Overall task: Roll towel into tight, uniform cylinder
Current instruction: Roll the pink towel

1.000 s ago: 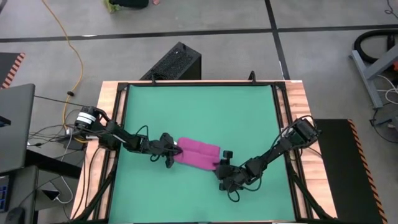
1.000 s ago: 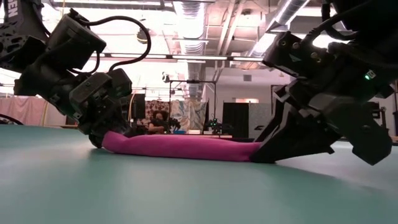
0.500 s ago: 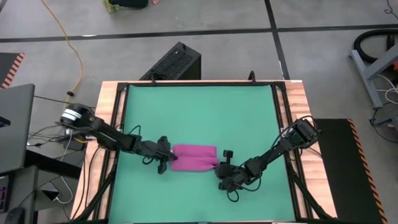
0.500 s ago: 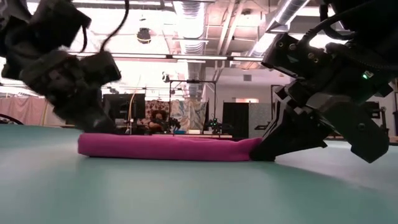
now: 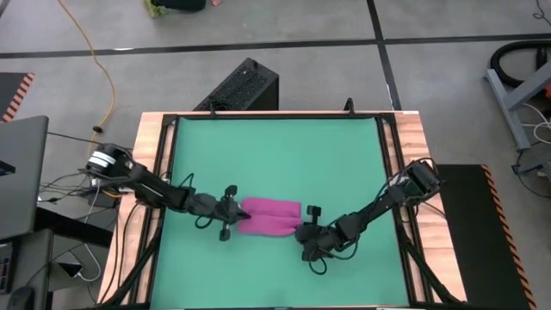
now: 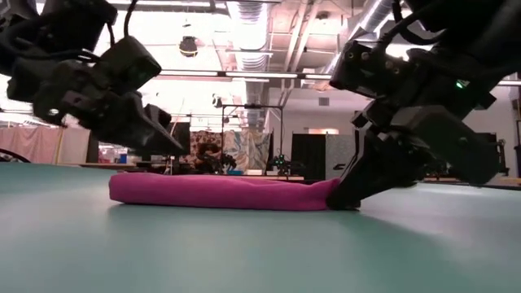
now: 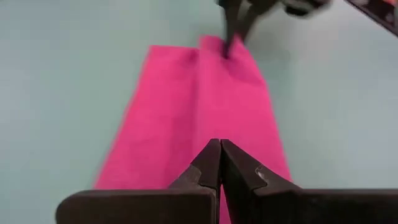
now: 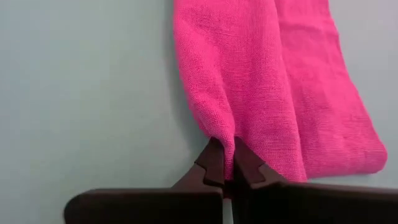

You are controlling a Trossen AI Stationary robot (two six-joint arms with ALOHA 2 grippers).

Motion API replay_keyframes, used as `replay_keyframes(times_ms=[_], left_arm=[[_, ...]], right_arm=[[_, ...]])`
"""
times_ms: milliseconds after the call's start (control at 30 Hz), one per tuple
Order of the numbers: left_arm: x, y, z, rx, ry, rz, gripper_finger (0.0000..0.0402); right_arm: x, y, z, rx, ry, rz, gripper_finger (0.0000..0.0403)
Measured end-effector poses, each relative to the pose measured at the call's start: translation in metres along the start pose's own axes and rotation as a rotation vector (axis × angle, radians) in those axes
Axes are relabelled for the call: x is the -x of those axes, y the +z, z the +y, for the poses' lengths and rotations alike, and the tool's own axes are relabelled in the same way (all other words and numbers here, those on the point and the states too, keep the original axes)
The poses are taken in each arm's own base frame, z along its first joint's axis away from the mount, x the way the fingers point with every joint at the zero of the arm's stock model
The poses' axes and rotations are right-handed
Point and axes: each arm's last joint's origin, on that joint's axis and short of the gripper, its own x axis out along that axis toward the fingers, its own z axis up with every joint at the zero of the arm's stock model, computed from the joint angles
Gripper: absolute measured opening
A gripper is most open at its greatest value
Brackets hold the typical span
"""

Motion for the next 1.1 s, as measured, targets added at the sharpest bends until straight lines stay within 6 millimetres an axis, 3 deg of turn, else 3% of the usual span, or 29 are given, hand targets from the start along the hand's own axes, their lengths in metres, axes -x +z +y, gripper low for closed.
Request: replay_keyframes(times_ms=[133,433,700,833,1100], left_arm=[[-0.008,-0.011,-0.008,-0.038,-0.024,0.001,0.0],[-0.022,-0.042,0.002,0.032,0.033,0.142,0.0],[-0.023,-0.044,0.0,0.138,-0.09,0.177,0.0],[-0.022,-0.045,-0.001,0.183,-0.114,0.187,0.0],[-0.022,-0.045,-0.003,0.218,-0.161,0.196,0.0]], right_arm=[[0.005,0.007,-0.005,-0.024,0.044,0.004,0.0014],[0.001,0.012,-0.013,-0.102,0.129,0.052,0.0014],[0.02,0.029,-0.029,-0.274,0.28,0.077,0.0013],[0.036,0.04,-0.049,-0.439,0.314,0.114,0.0013],[0.034,0.051,-0.078,-0.729,0.345,0.165,0.0013]])
